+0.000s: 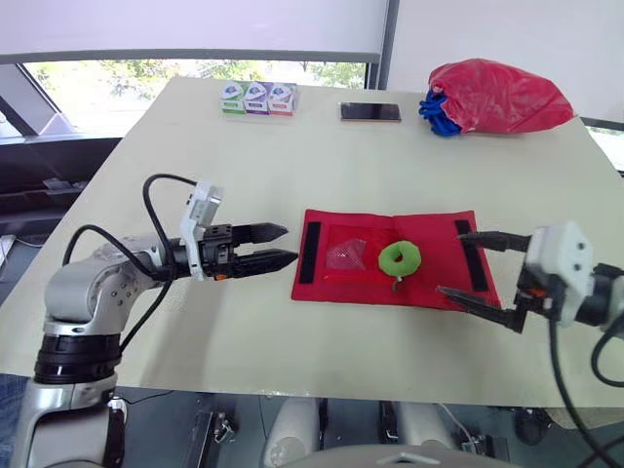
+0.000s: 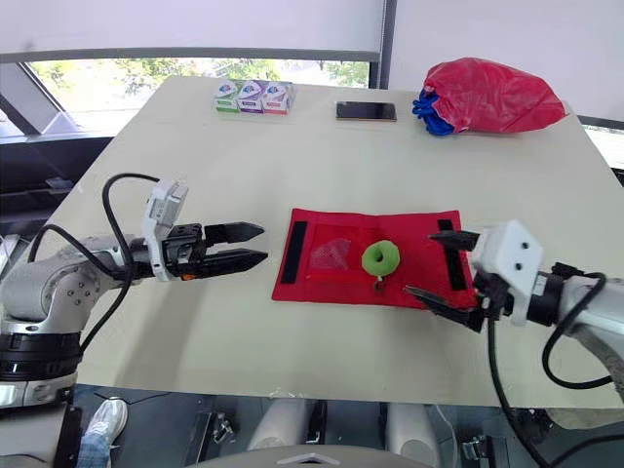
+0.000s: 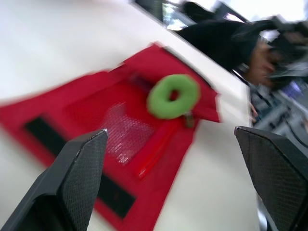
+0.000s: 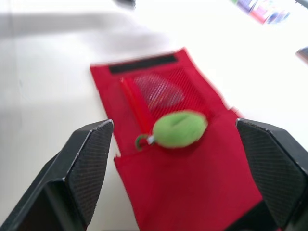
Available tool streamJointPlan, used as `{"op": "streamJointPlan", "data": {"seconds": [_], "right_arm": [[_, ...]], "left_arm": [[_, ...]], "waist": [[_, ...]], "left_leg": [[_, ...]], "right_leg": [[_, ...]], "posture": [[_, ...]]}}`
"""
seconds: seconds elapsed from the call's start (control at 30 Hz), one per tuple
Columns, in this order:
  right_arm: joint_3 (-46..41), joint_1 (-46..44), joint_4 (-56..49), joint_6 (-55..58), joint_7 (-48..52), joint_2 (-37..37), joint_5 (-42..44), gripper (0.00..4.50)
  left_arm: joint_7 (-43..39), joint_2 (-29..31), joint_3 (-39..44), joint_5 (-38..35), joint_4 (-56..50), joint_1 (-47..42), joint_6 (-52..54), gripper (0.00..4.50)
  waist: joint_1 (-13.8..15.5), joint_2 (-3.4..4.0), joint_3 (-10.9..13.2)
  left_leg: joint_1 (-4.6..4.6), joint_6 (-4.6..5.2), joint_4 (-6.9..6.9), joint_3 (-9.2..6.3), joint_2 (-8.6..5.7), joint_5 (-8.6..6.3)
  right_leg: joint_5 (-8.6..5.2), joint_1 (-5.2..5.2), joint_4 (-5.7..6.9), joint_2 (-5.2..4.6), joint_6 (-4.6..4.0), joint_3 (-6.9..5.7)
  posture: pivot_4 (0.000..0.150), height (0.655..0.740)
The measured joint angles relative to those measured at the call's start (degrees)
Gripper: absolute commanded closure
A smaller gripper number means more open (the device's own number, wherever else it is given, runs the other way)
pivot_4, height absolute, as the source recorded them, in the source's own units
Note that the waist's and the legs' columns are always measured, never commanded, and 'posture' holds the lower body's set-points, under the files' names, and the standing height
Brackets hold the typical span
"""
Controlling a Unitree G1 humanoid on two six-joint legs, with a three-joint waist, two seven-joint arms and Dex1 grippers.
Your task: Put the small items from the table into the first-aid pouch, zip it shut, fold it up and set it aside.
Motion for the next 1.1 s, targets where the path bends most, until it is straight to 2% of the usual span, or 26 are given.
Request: {"op": "streamJointPlan", "data": {"seconds": [0.2, 0.33, 0.53, 0.73, 0.8, 0.83, 0.97, 1.0, 1.1], "right_arm": [[-3.7, -3.5, 1.4, 2.5, 2.6, -3.4, 8.6, 0.07], [-3.6, -4.2, 2.6, 2.6, 3.5, -4.5, 9.0, 0.07], [-3.0, -5.4, 2.9, 2.5, 3.2, -4.5, 8.8, 0.07], [-2.9, -5.4, 3.2, 2.3, 3.5, -4.5, 7.9, 0.07], [-2.5, -5.5, 3.2, 2.2, 3.8, -4.5, 7.5, 0.00], [-2.5, -5.5, 3.2, 2.2, 3.8, -4.5, 7.4, 0.00], [-2.0, -5.6, 3.2, 1.7, 3.7, -4.3, 6.9, 0.00], [-1.8, -5.6, 3.2, 1.6, 3.7, -4.2, 6.9, 0.00], [-0.4, -6.0, 3.3, 1.2, 3.4, -3.4, 6.6, 0.00]], "left_arm": [[12.6, -6.7, 2.6, -2.2, 4.2, -1.0, 9.7, 0.00], [20.6, -10.3, 2.7, -2.0, 4.4, -1.2, 14.6, 0.00], [31.5, -18.3, 9.8, -5.0, 4.2, -3.1, 21.3, 0.00], [37.5, -23.0, 16.4, -8.3, 6.5, -5.6, 29.4, 0.00], [38.1, -24.6, 18.3, -9.7, 8.7, -6.5, 33.1, 0.54], [38.2, -24.7, 18.4, -9.8, 9.0, -6.6, 33.4, 0.64], [38.4, -25.7, 18.9, -10.0, 11.4, -6.8, 35.6, 1.97], [38.4, -25.6, 18.9, -10.0, 11.4, -6.9, 35.6, 2.53], [37.6, -24.3, 19.4, -10.0, 11.5, -7.0, 36.1, 3.70]], "waist": [[0.1, -0.03, 0.0], [0.1, -0.03, 0.0], [0.2, -0.02, -0.1], [0.1, -0.02, -0.1], [0.1, -0.02, -0.1], [0.1, -0.02, -0.1], [0.1, -0.05, 0.0], [0.1, -0.05, 0.0], [0.0, -0.04, 0.0]], "left_leg": [[-0.01, 0.00, 0.01, -0.06, 0.00, 0.00], [-0.04, 0.00, 0.00, -0.03, -0.04, 0.00], [0.03, 0.00, 0.03, -0.05, -0.12, 0.00], [0.03, -0.01, 0.07, -0.06, -0.16, 0.00], [0.01, -0.01, 0.07, -0.07, -0.20, 0.01], [0.01, -0.01, 0.07, -0.07, -0.21, 0.01], [0.01, -0.02, 0.07, -0.08, -0.20, 0.01], [0.01, -0.02, 0.07, -0.08, -0.20, 0.01], [0.01, -0.03, 0.07, -0.09, -0.19, 0.01]], "right_leg": [[0.11, 0.00, 0.02, 0.00, 0.09, -0.04], [0.13, 0.00, 0.01, -0.07, 0.07, 0.00], [0.13, 0.09, 0.02, -0.21, 0.05, -0.06], [0.14, 0.10, 0.03, -0.20, 0.06, -0.06], [0.14, 0.10, 0.02, -0.21, 0.06, -0.07], [0.14, 0.10, 0.02, -0.22, 0.06, -0.07], [0.13, 0.09, 0.03, -0.21, 0.04, -0.07], [0.12, 0.09, 0.03, -0.21, 0.03, -0.07], [0.06, 0.08, 0.03, -0.22, -0.10, -0.07]], "posture": [[0.150, 0.7400], [0.150, 0.7400], [0.150, 0.7400], [0.150, 0.7400], [0.150, 0.7400], [0.150, 0.7400], [0.150, 0.7400], [0.150, 0.7400], [0.150, 0.7400]]}}
